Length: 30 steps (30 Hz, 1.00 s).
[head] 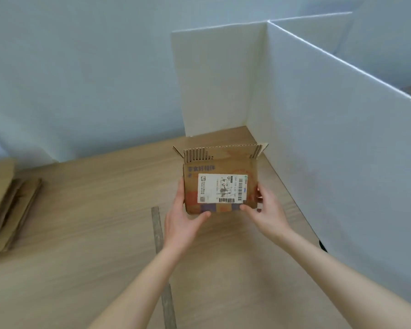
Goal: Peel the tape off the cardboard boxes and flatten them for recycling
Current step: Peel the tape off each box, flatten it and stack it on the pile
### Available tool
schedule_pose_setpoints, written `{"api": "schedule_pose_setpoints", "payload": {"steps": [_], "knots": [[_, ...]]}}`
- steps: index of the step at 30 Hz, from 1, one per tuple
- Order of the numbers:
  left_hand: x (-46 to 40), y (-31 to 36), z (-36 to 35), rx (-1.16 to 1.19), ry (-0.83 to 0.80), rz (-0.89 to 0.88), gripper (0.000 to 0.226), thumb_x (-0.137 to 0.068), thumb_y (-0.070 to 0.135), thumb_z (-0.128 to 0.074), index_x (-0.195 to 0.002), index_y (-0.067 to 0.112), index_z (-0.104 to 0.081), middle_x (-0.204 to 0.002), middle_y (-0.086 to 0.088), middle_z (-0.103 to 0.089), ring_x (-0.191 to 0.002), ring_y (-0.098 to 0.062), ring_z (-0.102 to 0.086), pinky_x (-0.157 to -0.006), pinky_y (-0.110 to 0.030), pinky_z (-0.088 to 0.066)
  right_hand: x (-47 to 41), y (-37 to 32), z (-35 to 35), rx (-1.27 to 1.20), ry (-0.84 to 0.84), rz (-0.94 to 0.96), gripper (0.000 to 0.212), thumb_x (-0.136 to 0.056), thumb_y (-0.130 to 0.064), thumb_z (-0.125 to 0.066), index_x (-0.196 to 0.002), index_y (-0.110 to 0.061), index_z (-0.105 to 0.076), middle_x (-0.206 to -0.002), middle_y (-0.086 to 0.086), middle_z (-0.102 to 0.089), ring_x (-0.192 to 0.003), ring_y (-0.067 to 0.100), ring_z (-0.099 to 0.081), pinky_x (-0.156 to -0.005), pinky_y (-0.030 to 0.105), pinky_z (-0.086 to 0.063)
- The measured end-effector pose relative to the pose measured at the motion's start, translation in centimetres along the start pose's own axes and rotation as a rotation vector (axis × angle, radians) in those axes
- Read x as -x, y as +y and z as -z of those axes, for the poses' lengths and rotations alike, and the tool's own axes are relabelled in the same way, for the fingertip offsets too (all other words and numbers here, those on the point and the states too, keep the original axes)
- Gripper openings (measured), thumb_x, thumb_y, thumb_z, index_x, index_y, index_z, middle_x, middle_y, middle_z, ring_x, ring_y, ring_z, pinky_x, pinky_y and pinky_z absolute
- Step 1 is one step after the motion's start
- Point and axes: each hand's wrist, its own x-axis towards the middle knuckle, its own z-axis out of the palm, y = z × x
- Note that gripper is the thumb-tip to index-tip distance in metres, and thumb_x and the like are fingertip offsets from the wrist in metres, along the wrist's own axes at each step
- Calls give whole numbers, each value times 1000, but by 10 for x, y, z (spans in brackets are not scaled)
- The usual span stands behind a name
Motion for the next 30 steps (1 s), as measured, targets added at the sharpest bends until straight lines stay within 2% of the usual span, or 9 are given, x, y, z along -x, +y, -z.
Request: {"api": "schedule_pose_setpoints", "payload": {"steps": [3,8,14,17,19,22,25,28,30], "knots": [[44,22,35,-62,35,-30,124,-69,33,-92,-146,71,-3,-147,13,-54,-133,-12,-50,-112,-41,-42,46,-37,12,-25,4,14,72,-84,-33,-78,-145,-43,-40,-111,-22,-63,-101,0,-62,-87,39,-58],[109,46,92,-92,73,-118,99,-75,31,-89,-154,48,-31,-137,14,-61,-116,-4,-57,-94,-24,-43,122,-97,29,-4,9,44,76,-87,-45,-75,-151,-32,-38,-118,-13,-57,-107,8,-57,-91,40,-55],[208,57,167,-38,93,-109,64,-80,39,-84,-136,44,-52,-113,11,-71,-97,-17,-66,-89,-40,-55,229,-153,35,80,9,109,76,-81,-30,-82,-147,-33,-44,-110,-20,-44,-108,6,-53,-93,31,-48],[262,51,204,-99,101,-61,79,-81,49,-81,-149,39,-41,-108,2,-71,-96,-21,-65,-88,-38,-54,282,-174,24,80,12,111,74,-88,-31,-76,-151,-35,-38,-115,-12,-45,-110,11,-54,-98,35,-48],[294,42,223,-177,25,-77,100,-75,54,-83,-157,35,-29,-121,3,-65,-108,-20,-61,-96,-40,-51,314,-182,13,73,-8,88,76,-90,-34,-74,-154,-35,-33,-118,-8,-49,-105,11,-56,-97,36,-50],[331,19,240,-330,-115,-112,132,-56,62,-90,-159,29,-16,-143,4,-34,-127,-20,-45,-107,-37,-43,351,-184,-9,86,-52,36,73,-92,-37,-71,-155,-32,-32,-125,-5,-56,-100,11,-60,-93,42,-54],[355,-14,243,-483,-223,-124,135,-47,62,-87,-156,30,-15,-158,7,-1,-138,-27,-36,-106,-37,-45,376,-173,-34,150,-116,-4,69,-95,-39,-67,-154,-28,-34,-140,-4,-52,-115,15,-57,-101,45,-51],[373,-51,242,-644,-329,-97,122,-50,64,-80,-152,30,-24,-155,15,-16,-124,-19,-50,-84,-33,-51,399,-152,-56,177,-247,-47,67,-96,-38,-65,-154,-31,-34,-141,-7,-51,-116,15,-58,-102,42,-49],[381,-73,240,-722,-363,-79,117,-51,69,-75,-150,29,-28,-144,17,-30,-117,-16,-53,-80,-34,-52,409,-135,-64,195,-336,-43,67,-95,-37,-65,-155,-30,-34,-145,-8,-48,-122,17,-56,-105,39,-47]]}}
